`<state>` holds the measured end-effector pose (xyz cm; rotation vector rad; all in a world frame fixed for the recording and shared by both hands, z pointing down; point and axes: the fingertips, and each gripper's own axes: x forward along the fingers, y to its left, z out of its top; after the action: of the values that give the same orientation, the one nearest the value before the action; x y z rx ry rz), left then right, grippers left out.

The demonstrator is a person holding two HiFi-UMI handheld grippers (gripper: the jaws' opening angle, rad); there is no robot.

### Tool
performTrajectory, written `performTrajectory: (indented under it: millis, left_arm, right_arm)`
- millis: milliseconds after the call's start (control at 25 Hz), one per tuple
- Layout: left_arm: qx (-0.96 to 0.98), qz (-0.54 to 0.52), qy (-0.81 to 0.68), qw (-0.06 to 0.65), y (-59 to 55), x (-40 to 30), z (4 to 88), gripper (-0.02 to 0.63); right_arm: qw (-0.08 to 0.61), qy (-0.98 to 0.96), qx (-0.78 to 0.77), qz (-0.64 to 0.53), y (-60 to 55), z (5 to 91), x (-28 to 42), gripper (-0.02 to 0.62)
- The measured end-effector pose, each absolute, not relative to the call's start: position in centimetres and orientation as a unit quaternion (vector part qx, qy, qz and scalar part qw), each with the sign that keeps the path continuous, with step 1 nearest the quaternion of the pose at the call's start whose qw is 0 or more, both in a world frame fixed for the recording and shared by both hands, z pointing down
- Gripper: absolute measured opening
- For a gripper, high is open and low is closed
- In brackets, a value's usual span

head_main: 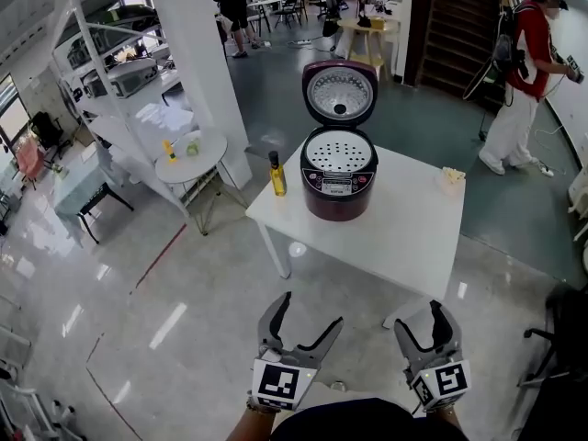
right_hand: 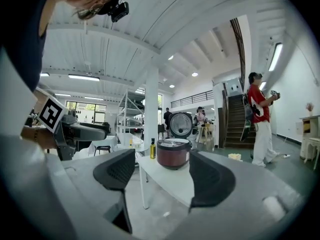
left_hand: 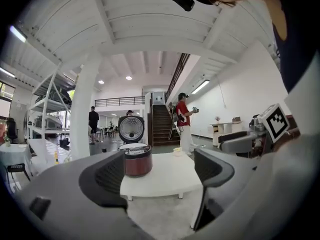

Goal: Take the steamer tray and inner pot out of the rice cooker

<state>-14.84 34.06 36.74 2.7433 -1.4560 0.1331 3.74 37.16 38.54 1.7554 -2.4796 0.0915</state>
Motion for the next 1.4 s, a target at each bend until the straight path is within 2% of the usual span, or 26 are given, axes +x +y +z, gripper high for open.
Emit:
performTrajectory:
  millis: [120, 360, 720, 1400]
  left_arm:
    - [0.882, 0.036, -0.47, 0.02, 33.8, -14.1, 36.5, 0.468]
    - [0.863, 0.015, -0.504, 0.023, 33.0, -15.1, 36.6, 0.469]
    - [0.848, 0.037, -0.528, 0.008, 28.9, -16.1, 37.9, 0.469]
    - [0.866, 0.057, -0.497, -0.015, 4.8, -14.7, 37.0, 0.469]
  right_arm:
    - [0.05, -0.818, 0.573, 0.014, 36.3, 37.8, 4.1, 0.327]
    - [0.034, -0.832, 0.554, 0.028, 34.9, 37.7, 4.0, 0.327]
    - [0.027, -0.828, 0.56, 0.021, 29.8, 38.3, 4.5, 0.325]
    - [0.025, -0.799, 0.6, 0.022, 7.6, 37.9, 5.8, 0.325]
